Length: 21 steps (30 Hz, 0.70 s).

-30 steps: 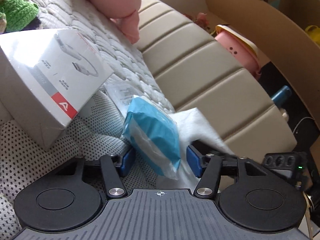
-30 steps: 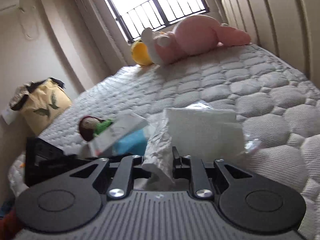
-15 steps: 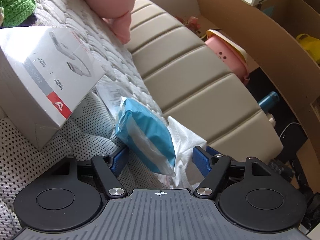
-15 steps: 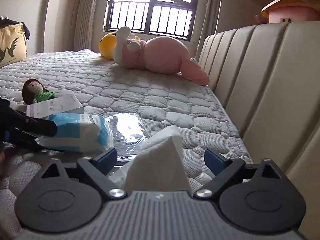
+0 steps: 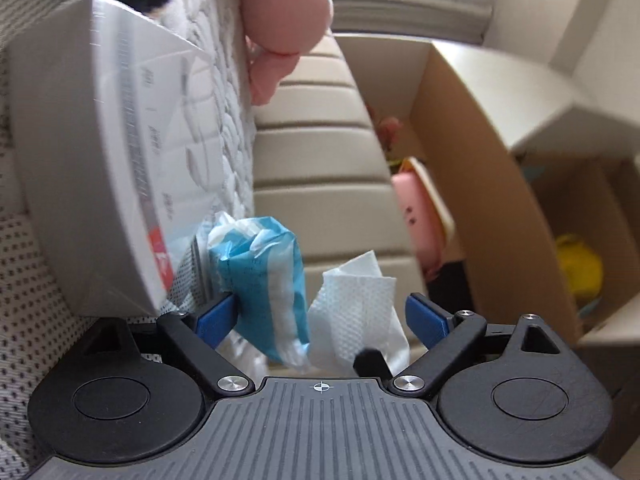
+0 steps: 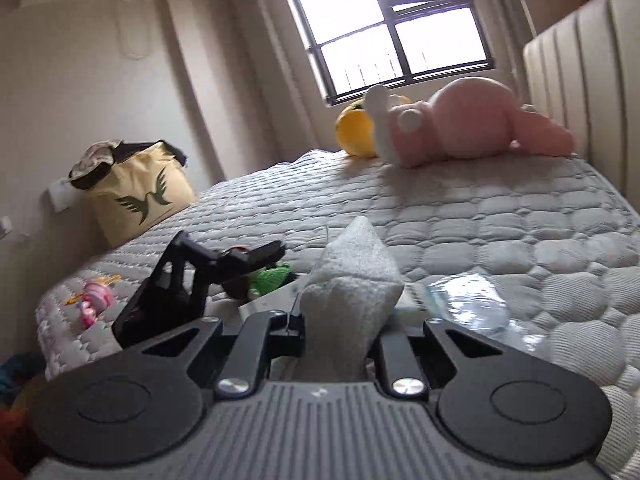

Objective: Clean container

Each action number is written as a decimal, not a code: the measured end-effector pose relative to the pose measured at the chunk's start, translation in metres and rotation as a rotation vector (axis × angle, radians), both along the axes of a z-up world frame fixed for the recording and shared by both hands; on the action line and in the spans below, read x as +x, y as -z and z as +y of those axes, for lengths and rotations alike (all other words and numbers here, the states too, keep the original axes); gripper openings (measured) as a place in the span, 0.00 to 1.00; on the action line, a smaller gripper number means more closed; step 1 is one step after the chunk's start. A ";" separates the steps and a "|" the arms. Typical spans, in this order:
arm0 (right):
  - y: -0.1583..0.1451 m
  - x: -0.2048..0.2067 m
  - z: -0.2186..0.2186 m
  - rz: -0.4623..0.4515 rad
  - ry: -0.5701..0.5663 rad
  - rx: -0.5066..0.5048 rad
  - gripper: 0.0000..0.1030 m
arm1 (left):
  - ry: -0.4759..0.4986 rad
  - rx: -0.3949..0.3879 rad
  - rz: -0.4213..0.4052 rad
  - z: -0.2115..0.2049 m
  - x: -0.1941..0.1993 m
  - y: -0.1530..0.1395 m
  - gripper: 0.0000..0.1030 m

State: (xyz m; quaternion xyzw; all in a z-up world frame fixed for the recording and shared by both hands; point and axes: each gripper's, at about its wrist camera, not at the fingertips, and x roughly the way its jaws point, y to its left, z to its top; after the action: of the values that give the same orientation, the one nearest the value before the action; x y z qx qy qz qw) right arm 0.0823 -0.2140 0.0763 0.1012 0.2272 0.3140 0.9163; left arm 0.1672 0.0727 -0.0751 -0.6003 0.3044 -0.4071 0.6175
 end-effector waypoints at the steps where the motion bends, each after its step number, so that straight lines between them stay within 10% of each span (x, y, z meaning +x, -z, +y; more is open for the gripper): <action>1: 0.002 0.005 0.010 -0.004 -0.003 -0.031 0.16 | 0.002 0.001 0.003 0.000 0.000 0.000 0.92; 10: 0.037 0.041 -0.027 0.101 0.162 -0.014 0.17 | -0.001 0.082 0.043 -0.005 0.002 -0.008 0.92; 21: 0.084 0.012 -0.099 0.151 0.329 0.162 0.21 | -0.144 0.488 0.269 -0.061 0.022 -0.055 1.00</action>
State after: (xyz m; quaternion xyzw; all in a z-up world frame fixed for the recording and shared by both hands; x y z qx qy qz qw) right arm 0.0941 -0.3126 -0.0079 0.2335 0.2496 0.1689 0.9245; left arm 0.1895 0.0113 -0.0204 -0.5026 0.4291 -0.1939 0.7250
